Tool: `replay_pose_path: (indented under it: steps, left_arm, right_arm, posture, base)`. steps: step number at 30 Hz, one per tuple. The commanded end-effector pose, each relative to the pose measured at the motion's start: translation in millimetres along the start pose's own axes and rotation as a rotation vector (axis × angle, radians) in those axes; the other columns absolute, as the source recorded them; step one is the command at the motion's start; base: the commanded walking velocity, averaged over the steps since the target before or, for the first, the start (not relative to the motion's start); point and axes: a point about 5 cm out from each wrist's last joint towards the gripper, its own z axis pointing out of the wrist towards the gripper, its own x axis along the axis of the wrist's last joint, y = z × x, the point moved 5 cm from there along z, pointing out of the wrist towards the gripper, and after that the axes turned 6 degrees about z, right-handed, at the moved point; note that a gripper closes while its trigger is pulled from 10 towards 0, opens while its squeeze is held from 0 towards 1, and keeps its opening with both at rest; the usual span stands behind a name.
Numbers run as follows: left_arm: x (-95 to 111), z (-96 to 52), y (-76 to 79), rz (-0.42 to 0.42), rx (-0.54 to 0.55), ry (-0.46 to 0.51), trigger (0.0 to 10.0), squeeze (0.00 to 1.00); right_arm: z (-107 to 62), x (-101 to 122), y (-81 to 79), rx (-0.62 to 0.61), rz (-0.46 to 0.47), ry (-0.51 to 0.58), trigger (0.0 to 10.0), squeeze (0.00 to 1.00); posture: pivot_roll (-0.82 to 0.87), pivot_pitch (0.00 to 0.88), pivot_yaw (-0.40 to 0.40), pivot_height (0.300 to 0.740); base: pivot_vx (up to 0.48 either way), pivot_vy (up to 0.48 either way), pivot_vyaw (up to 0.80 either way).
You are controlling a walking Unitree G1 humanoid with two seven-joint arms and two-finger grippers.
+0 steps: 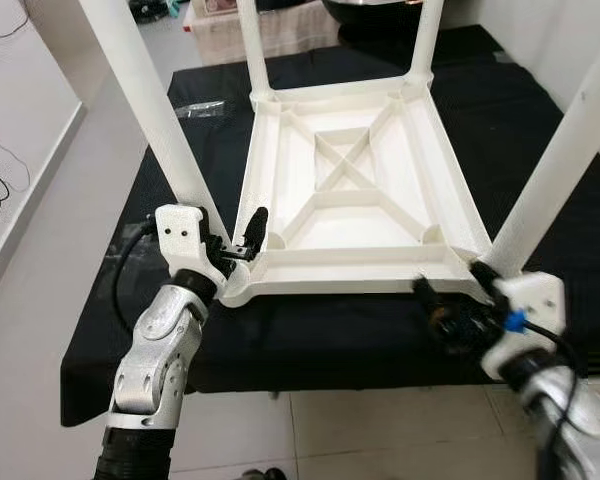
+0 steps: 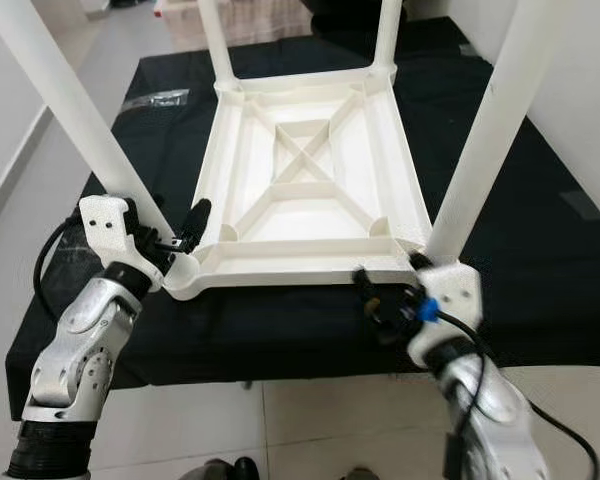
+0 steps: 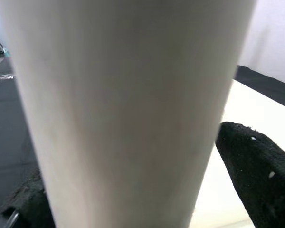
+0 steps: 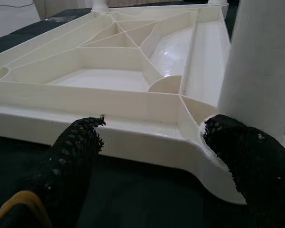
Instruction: Building children table
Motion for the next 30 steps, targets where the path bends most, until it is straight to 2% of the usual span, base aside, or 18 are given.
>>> replay_pose_path:
  steps: [1,3,5,10,12,13,18,24,25,26,27,28,30]
  left_arm:
    - [-8.9,-2.7,-3.1,0.000,0.005,-0.027,10.0,0.00]
    - [-9.9,-2.1,-2.4,-0.002,0.000,-0.029,10.0,0.00]
    - [-9.9,-2.1,-2.4,-0.002,0.000,-0.029,10.0,0.00]
    - [-9.7,-1.8,-0.5,-0.002,-0.005,-0.026,10.0,0.00]
    - [-9.1,-4.0,-2.9,0.002,0.006,-0.026,10.0,0.00]
    - [-9.1,-4.0,-2.9,0.002,0.006,-0.026,10.0,0.00]
    - [-10.7,-8.6,-4.3,0.006,0.026,-0.033,10.0,0.00]
    - [-13.2,-13.5,-2.8,0.005,0.035,-0.049,10.0,0.00]
    - [-15.0,-15.7,-2.9,0.009,0.041,-0.059,9.3,0.00]
    - [-15.0,-15.7,-2.9,0.009,0.041,-0.059,9.3,0.00]
    - [-15.8,-17.7,-3.0,0.008,0.046,-0.064,0.2,0.00]
    - [-16.2,-19.9,-4.1,0.005,0.054,-0.070,0.0,0.00]
    - [-16.2,-21.7,-5.2,0.001,0.063,-0.074,0.0,0.00]
  right_arm:
    - [-9.2,3.4,11.6,-0.061,-0.001,0.003,10.0,0.00]
    - [-11.9,5.0,21.4,-0.111,-0.011,0.005,10.0,0.00]
    - [-11.9,5.0,21.4,-0.111,-0.011,0.005,10.0,0.00]
    - [-0.8,14.9,25.8,-0.132,-0.014,0.047,10.0,0.00]
    - [13.1,25.2,25.9,-0.125,-0.011,0.082,10.0,0.00]
    - [13.1,25.2,25.9,-0.125,-0.011,0.082,10.0,0.00]
    - [37.2,38.1,15.2,-0.072,0.004,0.121,10.0,0.00]
    - [51.6,40.8,3.2,-0.031,0.011,0.136,10.0,0.00]
    - [56.2,41.5,-1.0,-0.016,0.023,0.143,9.4,0.00]
    - [56.2,41.5,-1.0,-0.016,0.023,0.143,9.4,0.00]
    - [59.9,42.4,-5.1,-0.003,0.029,0.149,4.7,0.00]
    - [63.6,43.2,-10.2,0.014,0.039,0.157,0.0,0.00]
    - [66.1,43.7,-14.0,0.026,0.045,0.162,0.0,0.00]
  posture:
    - [-0.16,0.222,0.103,0.740]
    - [-0.16,0.222,0.106,0.740]
    - [-0.16,0.222,0.106,0.740]
    - [-0.15,0.220,0.105,0.740]
    - [-0.13,0.219,0.097,0.740]
    - [-0.13,0.219,0.097,0.740]
    - [-0.11,0.218,0.090,0.740]
    - [-0.10,0.223,0.092,0.740]
    - [-0.09,0.223,0.090,0.740]
    - [-0.09,0.223,0.090,0.740]
    - [-0.08,0.222,0.090,0.740]
    - [-0.08,0.223,0.092,0.740]
    - [-0.07,0.224,0.093,0.740]
  base:
    - [0.000,0.000,0.00]
    - [0.000,0.000,0.00]
    - [0.000,0.000,0.00]
    - [0.000,0.000,0.00]
    - [0.000,0.000,0.00]
    - [0.000,0.000,0.00]
    - [0.000,0.000,0.00]
    - [0.000,0.000,0.00]
    - [0.000,0.000,0.00]
    - [0.000,0.000,0.00]
    - [0.000,0.000,0.00]
    - [0.000,0.000,0.00]
    - [0.000,0.000,0.00]
